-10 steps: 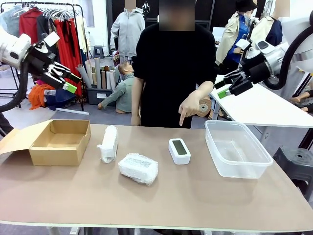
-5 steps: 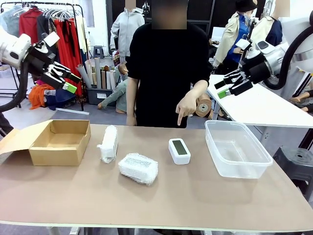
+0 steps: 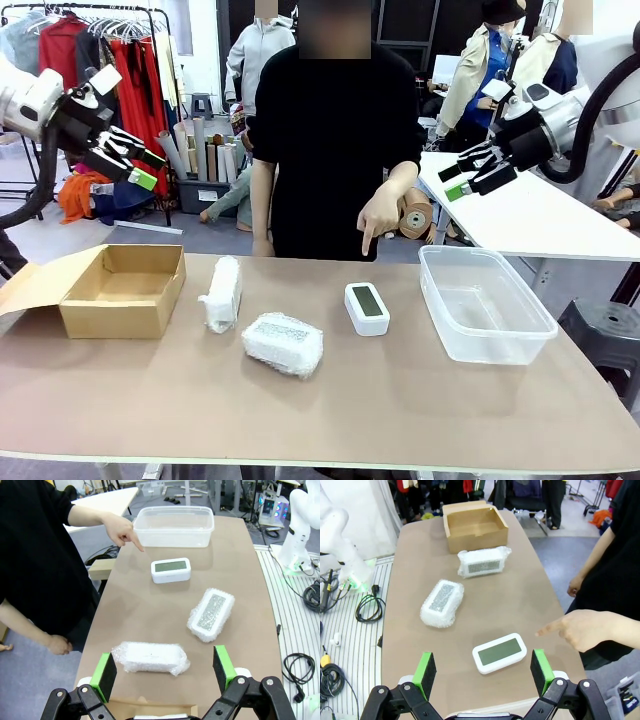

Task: Separate and place wrapped and unwrapped clocks.
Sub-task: Pick up the Digital clock indicated by the person.

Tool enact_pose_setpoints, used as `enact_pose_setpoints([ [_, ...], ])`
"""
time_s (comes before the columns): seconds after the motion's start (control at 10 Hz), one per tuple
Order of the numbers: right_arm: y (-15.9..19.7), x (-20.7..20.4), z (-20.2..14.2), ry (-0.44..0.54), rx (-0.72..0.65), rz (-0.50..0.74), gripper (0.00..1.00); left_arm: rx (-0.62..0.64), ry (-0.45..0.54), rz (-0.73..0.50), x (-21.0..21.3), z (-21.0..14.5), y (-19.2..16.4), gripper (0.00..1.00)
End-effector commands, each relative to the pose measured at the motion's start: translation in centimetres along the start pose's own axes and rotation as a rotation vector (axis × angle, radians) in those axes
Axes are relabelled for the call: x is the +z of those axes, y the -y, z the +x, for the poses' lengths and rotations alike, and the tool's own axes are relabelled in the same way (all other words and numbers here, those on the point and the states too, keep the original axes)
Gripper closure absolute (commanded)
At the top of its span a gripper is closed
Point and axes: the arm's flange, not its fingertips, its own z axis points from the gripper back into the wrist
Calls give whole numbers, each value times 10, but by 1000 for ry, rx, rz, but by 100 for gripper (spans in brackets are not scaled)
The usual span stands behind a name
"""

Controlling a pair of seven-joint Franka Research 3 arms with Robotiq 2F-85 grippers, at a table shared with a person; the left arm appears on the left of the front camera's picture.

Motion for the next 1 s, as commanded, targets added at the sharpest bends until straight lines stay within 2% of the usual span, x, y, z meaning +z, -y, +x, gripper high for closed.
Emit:
enact_pose_setpoints([
  [0.0,0,0,0,0,4,0,0,-4,2,9,2,3,1,0],
  [0.6,0,0,0,0,0,0,0,-4,2,9,2,3,1,0],
  [0.7,-6,-9,9,-16,-45,2,0,-4,2,9,2,3,1,0],
  [0.9,-17,-41,24,-146,-134,-64,0,-4,2,9,2,3,1,0],
])
